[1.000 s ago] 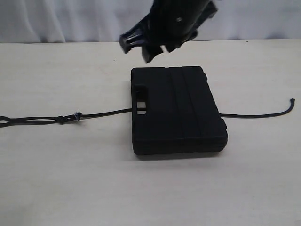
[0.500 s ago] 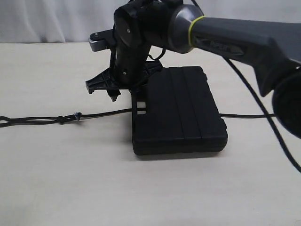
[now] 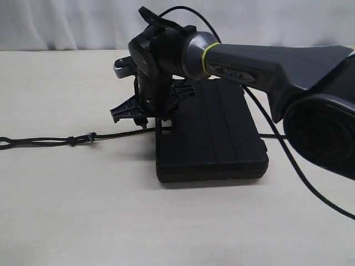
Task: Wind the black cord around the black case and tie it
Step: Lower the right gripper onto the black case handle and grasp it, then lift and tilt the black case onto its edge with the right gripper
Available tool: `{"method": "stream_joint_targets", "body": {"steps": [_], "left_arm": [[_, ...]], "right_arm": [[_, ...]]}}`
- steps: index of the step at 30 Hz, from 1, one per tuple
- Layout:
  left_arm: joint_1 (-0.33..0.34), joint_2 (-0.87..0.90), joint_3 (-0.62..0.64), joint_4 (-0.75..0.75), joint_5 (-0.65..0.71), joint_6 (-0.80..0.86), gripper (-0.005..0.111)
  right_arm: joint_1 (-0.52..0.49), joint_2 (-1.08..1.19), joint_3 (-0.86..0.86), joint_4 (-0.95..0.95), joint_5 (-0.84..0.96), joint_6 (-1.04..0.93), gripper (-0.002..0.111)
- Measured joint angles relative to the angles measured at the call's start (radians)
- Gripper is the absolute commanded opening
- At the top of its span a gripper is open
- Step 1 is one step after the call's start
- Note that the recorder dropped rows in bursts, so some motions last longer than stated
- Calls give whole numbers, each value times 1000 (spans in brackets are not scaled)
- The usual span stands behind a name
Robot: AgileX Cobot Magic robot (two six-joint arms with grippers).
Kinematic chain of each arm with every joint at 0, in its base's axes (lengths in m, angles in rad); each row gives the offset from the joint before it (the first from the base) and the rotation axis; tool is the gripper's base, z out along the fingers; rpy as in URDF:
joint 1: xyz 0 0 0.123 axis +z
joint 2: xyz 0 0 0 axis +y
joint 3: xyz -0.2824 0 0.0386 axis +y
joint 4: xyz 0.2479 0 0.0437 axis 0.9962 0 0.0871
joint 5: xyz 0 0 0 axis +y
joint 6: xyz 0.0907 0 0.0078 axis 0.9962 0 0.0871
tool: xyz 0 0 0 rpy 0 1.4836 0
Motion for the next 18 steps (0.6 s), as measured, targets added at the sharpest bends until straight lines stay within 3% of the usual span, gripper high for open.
{"method": "stream_joint_targets", "body": {"steps": [6,9,14,18], "left_arm": [[0,0,0,0,0,0,0],[0,0,0,0,0,0,0],[0,0,0,0,0,0,0],[-2,0,0,0,0,0,0]], "right_arm": [[0,33,-4,-11,2,15,46],[0,53,-4,-11,2,16,34],[0,58,-4,-19,10,31,5],[0,56,-4,-11,24,33,4]]}}
